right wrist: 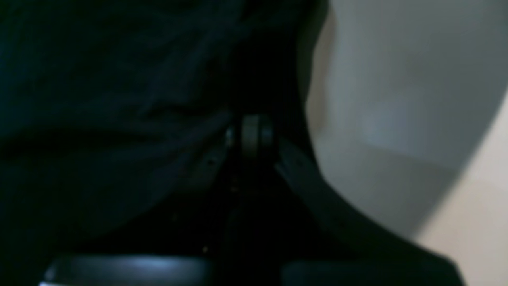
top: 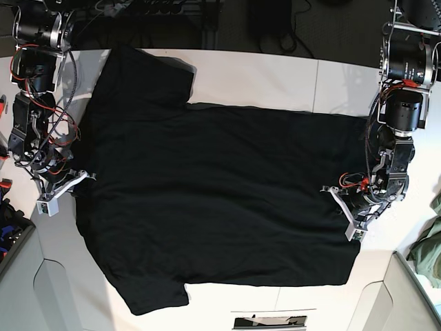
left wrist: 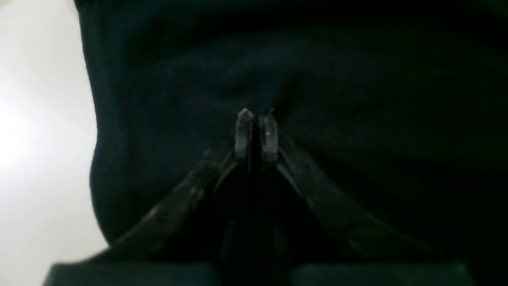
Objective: Layout the t-shirt on the table in an organized manner, then fold the t-shirt properly
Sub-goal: 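Drag the shirt with both grippers to spread it flat, then grasp the shirt's collar-side corners with both grippers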
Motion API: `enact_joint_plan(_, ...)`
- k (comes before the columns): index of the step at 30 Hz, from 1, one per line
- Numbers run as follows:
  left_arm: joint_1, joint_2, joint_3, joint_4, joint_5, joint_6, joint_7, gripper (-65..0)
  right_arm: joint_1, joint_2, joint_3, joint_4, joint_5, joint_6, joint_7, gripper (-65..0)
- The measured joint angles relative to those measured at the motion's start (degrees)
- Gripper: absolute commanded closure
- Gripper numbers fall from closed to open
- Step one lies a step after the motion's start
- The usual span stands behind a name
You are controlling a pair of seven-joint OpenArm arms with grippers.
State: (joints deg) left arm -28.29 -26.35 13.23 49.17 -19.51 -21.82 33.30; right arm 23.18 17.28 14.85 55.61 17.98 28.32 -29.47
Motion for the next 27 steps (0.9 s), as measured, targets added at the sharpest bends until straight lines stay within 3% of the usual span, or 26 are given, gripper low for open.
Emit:
enact_joint_plan(4,2.0,-1.6,0.3,8.4,-1.5,-0.1,4.8,-3.8,-0.7,0.0,1.4,5.2,4.2,0.2,-4.9,0.0)
enact_joint_plan(9,6.8,-8.6,-0.3,23.7,-7.6,-0.5,6.3,-10.1,-5.9,0.5,8.1,17.4,10.1,1.7,-10.2,0.0)
enact_joint_plan(12,10.2,-10.7,-2.4,28.7,-9.7,-1.5,9.2,-13.9,-9.8,0.5,10.6,21.5,14.0,2.4,-12.4,0.0)
enact_joint_plan(16,16.0,-12.7,-9.3,32.6,-12.8,-2.8,10.1,-14.7,-17.0,0.8,13.2,26.3,18.2,2.8,-13.5,0.0)
enact_joint_plan(21,23.4,-12.8,-19.6,33.1,-18.6,-5.7,11.8,-27.0,-24.7,0.9,15.5,30.2,24.0,2.8,-17.4,0.0)
enact_joint_plan(24,27.9,-12.3,-25.2,33.0,-19.4,-5.6,12.8,-28.2,-28.9,0.7,15.9,31.3,27.2,2.8,-18.1,0.0)
enact_joint_plan(27,32.5,-12.3,-29.4,33.0,-20.5,-5.7,12.7,-29.0,-33.2,0.7,15.9,31.5,29.7,2.8,-18.5,-16.9)
